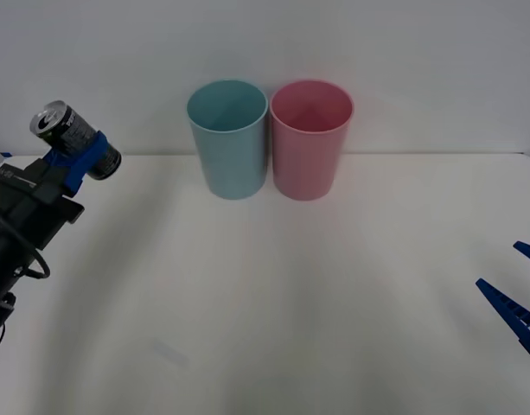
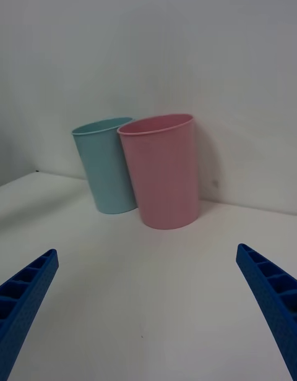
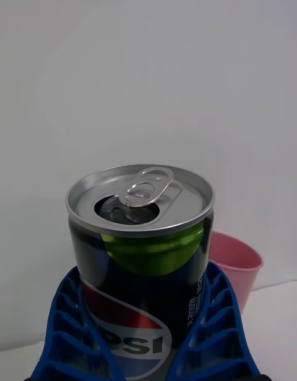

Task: Grasp the object on the table and drop it into the matching bin: aluminum can to the light blue bin, PET bottle to the pink bin.

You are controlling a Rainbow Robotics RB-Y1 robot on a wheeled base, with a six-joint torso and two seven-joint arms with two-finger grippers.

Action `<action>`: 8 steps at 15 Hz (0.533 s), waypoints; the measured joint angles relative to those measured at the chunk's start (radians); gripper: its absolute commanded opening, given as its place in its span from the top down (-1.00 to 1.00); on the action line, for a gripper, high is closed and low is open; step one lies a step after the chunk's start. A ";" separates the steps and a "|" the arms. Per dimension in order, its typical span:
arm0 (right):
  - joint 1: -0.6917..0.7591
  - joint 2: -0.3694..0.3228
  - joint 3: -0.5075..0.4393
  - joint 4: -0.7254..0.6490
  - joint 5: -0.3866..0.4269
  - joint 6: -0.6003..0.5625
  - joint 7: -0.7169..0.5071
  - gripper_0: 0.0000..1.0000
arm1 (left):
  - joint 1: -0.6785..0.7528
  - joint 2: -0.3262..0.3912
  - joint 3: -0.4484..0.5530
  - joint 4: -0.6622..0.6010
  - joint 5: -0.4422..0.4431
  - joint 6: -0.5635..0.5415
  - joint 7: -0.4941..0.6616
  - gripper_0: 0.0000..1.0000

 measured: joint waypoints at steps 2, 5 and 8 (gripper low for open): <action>0.000 0.000 0.000 0.000 0.000 0.000 0.000 -1.00 | -0.090 0.000 -0.026 0.057 -0.036 0.003 0.023 0.99; 0.000 0.000 0.000 0.000 0.000 0.000 0.000 -1.00 | -0.229 0.000 -0.055 0.183 -0.076 0.004 0.025 1.00; 0.000 0.000 0.000 0.000 0.000 0.000 0.000 -1.00 | -0.367 0.000 -0.071 0.315 -0.113 0.004 0.027 0.99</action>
